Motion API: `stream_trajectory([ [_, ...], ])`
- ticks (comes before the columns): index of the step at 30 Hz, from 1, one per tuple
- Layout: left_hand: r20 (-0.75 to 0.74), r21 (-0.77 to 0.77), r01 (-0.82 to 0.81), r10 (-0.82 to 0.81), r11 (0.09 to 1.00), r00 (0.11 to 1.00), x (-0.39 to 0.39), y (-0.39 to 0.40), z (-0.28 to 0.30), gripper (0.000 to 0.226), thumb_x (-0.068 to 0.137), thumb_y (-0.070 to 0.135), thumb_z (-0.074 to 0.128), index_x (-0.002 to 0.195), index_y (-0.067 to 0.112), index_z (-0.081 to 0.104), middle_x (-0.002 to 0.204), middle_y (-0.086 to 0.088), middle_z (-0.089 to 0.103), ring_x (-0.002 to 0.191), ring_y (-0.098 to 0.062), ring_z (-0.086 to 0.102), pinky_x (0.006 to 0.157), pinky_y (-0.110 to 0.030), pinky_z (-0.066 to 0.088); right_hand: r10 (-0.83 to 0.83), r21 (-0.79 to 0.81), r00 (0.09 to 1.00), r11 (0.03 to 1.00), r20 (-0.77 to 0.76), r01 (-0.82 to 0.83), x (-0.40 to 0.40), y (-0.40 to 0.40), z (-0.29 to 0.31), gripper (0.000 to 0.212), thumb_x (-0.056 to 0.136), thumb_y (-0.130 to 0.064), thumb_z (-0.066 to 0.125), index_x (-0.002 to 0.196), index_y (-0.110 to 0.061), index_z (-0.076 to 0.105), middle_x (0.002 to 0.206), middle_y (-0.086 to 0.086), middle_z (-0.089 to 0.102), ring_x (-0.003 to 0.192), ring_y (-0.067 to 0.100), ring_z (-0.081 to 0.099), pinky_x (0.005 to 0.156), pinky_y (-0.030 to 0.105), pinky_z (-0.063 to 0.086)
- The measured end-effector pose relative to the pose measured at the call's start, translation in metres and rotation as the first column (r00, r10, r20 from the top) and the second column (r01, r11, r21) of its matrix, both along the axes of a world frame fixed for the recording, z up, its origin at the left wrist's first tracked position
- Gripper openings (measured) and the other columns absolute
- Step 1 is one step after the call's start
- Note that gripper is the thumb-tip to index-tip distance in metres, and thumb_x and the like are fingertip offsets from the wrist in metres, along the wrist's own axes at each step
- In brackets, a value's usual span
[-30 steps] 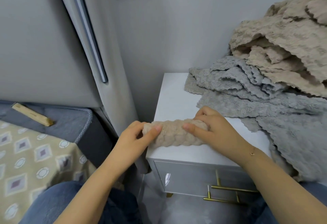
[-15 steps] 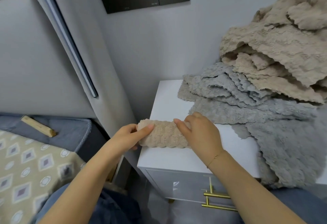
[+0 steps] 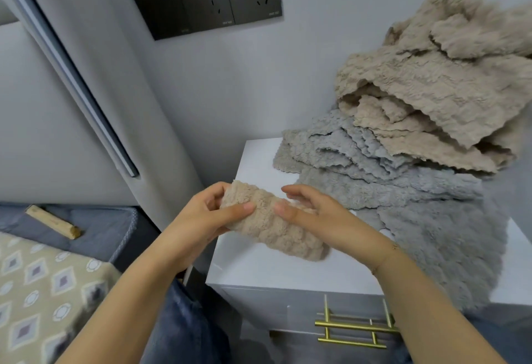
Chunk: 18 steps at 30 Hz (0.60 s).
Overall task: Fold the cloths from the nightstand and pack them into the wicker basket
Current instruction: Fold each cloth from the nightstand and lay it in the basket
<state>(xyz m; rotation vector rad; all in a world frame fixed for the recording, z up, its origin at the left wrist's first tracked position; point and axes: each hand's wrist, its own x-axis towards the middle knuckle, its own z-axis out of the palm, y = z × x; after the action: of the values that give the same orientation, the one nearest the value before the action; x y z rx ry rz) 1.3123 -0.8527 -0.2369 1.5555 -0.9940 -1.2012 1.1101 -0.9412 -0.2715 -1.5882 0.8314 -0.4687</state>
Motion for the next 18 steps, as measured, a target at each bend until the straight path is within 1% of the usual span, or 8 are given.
stream_trajectory([
  [3,-0.048,-0.032,0.11,-0.111,0.993,0.993,-0.011,-0.006,0.011,0.051,0.073,0.017,0.079,0.117,-0.001,0.059,0.113,-0.017,0.069,0.104,-0.028,0.068,0.082,-0.029,0.056,0.123,0.104,0.992,0.987,0.021,-0.124,-0.019,0.008,0.015,0.076,0.066,-0.061,0.067,0.137,-0.043,0.044,0.137,-0.017,0.048,0.129,-0.002,0.042,0.096,0.017,0.042],
  [5,-0.058,-0.044,0.165,-0.168,0.985,0.984,-0.018,-0.008,0.016,0.065,0.068,0.021,0.081,0.119,-0.01,0.055,0.117,-0.027,0.063,0.109,-0.037,0.064,0.091,-0.037,0.055,0.133,0.162,0.989,0.977,0.069,-0.142,-0.03,0.017,0.02,0.065,0.075,-0.048,0.07,0.135,-0.038,0.048,0.132,-0.014,0.058,0.121,0.001,0.055,0.1,0.024,0.047],
  [8,-0.07,-0.05,0.203,-0.206,0.978,0.976,-0.033,-0.008,0.021,0.076,0.064,0.022,0.082,0.119,-0.018,0.049,0.121,-0.035,0.057,0.113,-0.043,0.06,0.103,-0.049,0.045,0.076,0.204,0.991,0.974,0.114,-0.098,-0.045,0.033,0.027,0.043,0.086,-0.032,0.067,0.128,-0.032,0.056,0.117,-0.013,0.07,0.106,0.002,0.066,0.086,0.017,0.053],
  [11,-0.074,-0.066,0.206,-0.21,0.976,0.975,-0.05,-0.009,0.025,0.075,0.06,0.02,0.085,0.115,-0.018,0.051,0.112,-0.028,0.065,0.101,-0.031,0.065,0.094,-0.039,0.052,-0.018,0.205,0.989,0.979,0.144,-0.012,-0.06,0.047,0.031,0.027,0.088,-0.026,0.064,0.115,-0.029,0.062,0.102,-0.013,0.074,0.095,0.004,0.07,0.072,0.015,0.053],
  [13,-0.099,-0.075,0.209,-0.216,0.975,0.971,-0.065,-0.009,0.029,0.062,0.063,0.013,0.085,0.111,-0.014,0.057,0.109,-0.022,0.068,0.097,-0.026,0.067,0.088,-0.032,0.055,-0.101,0.2,0.983,0.977,0.154,0.069,-0.072,0.059,0.036,0.029,0.084,-0.029,0.065,0.113,-0.025,0.064,0.099,-0.008,0.076,0.091,0.009,0.072,0.07,0.018,0.054],
  [15,-0.137,-0.097,0.202,-0.214,0.974,0.967,-0.085,-0.01,0.034,0.046,0.064,0.01,0.085,0.103,-0.002,0.063,0.104,-0.017,0.07,0.095,-0.024,0.068,0.085,-0.03,0.056,-0.188,0.171,0.971,0.972,0.151,0.161,-0.087,0.072,0.043,0.037,0.082,-0.034,0.064,0.115,-0.019,0.065,0.102,-0.003,0.075,0.092,0.013,0.072,0.07,0.021,0.055],
  [16,-0.153,-0.116,0.195,-0.212,0.974,0.965,-0.095,-0.01,0.037,0.042,0.063,0.012,0.082,0.099,0.003,0.064,0.101,-0.014,0.071,0.093,-0.022,0.068,0.083,-0.028,0.057,-0.222,0.134,0.965,0.97,0.139,0.204,-0.094,0.079,0.047,0.038,0.083,-0.037,0.062,0.117,-0.019,0.064,0.103,-0.003,0.075,0.093,0.013,0.072,0.071,0.021,0.055],
  [18,-0.164,-0.167,0.201,-0.228,0.965,0.96,-0.119,-0.01,0.04,0.046,0.06,0.015,0.082,0.103,0.007,0.066,0.103,-0.009,0.071,0.093,-0.018,0.068,0.08,-0.025,0.057,-0.303,0.023,0.948,0.953,0.101,0.302,-0.117,0.098,0.055,0.037,0.085,-0.045,0.058,0.114,-0.024,0.064,0.1,-0.007,0.075,0.091,0.01,0.071,0.07,0.02,0.053],
])
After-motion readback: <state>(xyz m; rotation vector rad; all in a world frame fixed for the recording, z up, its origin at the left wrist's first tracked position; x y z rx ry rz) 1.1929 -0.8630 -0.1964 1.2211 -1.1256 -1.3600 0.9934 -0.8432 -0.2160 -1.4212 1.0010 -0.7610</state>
